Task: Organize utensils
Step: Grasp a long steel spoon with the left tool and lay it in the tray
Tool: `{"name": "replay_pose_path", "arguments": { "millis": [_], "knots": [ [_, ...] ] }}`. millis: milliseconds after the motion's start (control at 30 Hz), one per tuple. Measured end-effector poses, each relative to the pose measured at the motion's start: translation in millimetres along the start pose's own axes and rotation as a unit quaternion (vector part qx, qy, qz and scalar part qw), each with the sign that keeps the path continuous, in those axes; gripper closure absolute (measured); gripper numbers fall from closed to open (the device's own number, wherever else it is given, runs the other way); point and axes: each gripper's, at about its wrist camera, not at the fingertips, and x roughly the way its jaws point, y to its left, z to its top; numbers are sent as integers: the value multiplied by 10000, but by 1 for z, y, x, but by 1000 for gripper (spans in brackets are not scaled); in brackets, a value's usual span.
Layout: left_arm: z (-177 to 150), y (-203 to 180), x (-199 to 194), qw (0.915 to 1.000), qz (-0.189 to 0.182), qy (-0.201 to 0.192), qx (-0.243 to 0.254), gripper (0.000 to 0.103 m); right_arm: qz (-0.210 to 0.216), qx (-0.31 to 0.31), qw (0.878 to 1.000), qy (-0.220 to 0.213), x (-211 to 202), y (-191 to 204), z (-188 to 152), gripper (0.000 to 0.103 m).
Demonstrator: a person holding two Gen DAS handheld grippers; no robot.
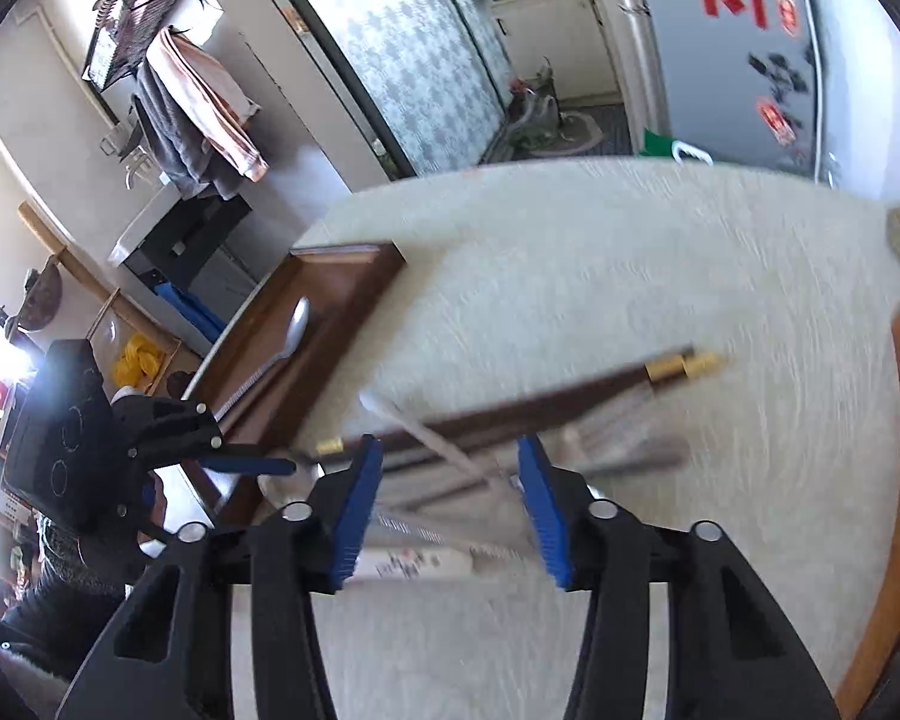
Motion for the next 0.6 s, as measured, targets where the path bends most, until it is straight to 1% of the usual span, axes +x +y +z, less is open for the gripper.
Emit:
{"name": "replay_pose_path", "arguments": {
  "millis": [100, 133, 200, 300, 400, 433, 500, 600],
  "knots": [
    [2, 3, 13, 9996, 179, 231, 0, 70, 86, 44, 9999, 41, 5, -3, -15, 58],
    [1, 6, 15, 9993, 244, 295, -29, 72, 106, 48, 9999, 58, 5, -4, -19, 58],
    [1, 11, 17, 9991, 183, 356, -111, 73, 115, 14, 9999, 102, 5, -4, -24, 58],
    [2, 8, 21, 9989, 152, 438, -59, 74, 108, -63, 9999, 99, 4, -1, -25, 58],
    [4, 5, 28, 9984, 237, 503, 26, 75, 81, -98, 9998, 150, 6, 1, -26, 58],
    [4, 5, 29, 9985, 178, 523, -6, 78, 46, -84, 9998, 175, 7, 0, -27, 58],
    [5, 3, 30, 9987, 189, 483, 4, 85, 5, -1, 9998, 217, 10, -3, -28, 58],
    [5, 1, 31, 9987, 221, 459, -7, 87, 118, 253, 9991, 316, 16, -11, -32, 58]
  ]
}}
